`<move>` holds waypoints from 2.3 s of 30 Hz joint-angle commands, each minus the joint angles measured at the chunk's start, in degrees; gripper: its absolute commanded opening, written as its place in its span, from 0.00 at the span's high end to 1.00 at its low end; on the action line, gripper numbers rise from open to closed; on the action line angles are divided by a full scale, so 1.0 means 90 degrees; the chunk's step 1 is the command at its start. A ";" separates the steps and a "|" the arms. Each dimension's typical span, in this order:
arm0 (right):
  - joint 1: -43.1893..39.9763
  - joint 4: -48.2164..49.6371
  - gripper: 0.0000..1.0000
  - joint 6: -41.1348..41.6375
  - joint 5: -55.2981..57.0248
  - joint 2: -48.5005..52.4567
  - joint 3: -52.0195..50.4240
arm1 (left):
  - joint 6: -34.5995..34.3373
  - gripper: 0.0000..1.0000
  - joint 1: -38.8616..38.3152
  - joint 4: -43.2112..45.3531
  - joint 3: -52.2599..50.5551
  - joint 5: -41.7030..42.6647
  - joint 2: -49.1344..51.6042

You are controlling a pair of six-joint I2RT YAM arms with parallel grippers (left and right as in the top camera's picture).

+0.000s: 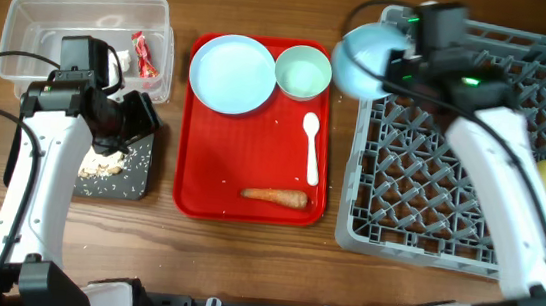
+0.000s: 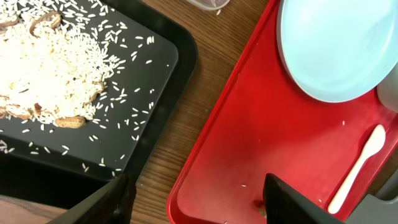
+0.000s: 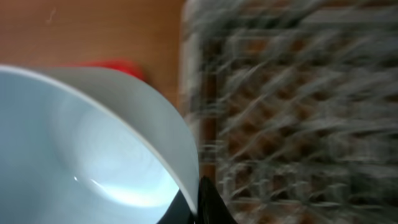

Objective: Sort waste into correct bins and load items into the dishwasher rack
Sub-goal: 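Grasp the blue bowl with the right gripper and place it in the rack, then grasp the green bowl with the right gripper and place it in the rack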

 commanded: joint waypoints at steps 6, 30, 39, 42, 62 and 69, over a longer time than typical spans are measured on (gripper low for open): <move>-0.2212 0.1253 0.96 -0.0148 0.5673 0.0024 0.0029 | 0.0007 0.33 0.0024 -0.0012 0.0029 -0.0056 -0.0080; -0.3293 0.0930 0.94 0.0039 0.4286 0.2868 0.0022 | 0.0007 0.34 0.0024 -0.0005 0.0029 -0.0056 -0.0080; -0.3283 -0.0189 0.96 0.0372 0.3033 0.2868 0.0022 | 0.0005 0.34 0.0024 -0.0005 0.0029 -0.0053 -0.0080; -0.3283 -0.0406 0.96 0.0376 0.2720 0.2805 0.0024 | 0.0005 0.34 0.0024 -0.0007 0.0029 -0.0051 -0.0080; -0.2368 0.0209 0.23 -0.0967 -0.3650 0.0415 0.0024 | 0.0007 0.34 0.0024 0.0002 0.0029 -0.0029 -0.0080; -0.0163 0.0981 0.22 -0.0770 -0.2713 0.0784 0.0024 | 0.0007 0.33 0.0024 -0.0002 0.0029 -0.0029 -0.0080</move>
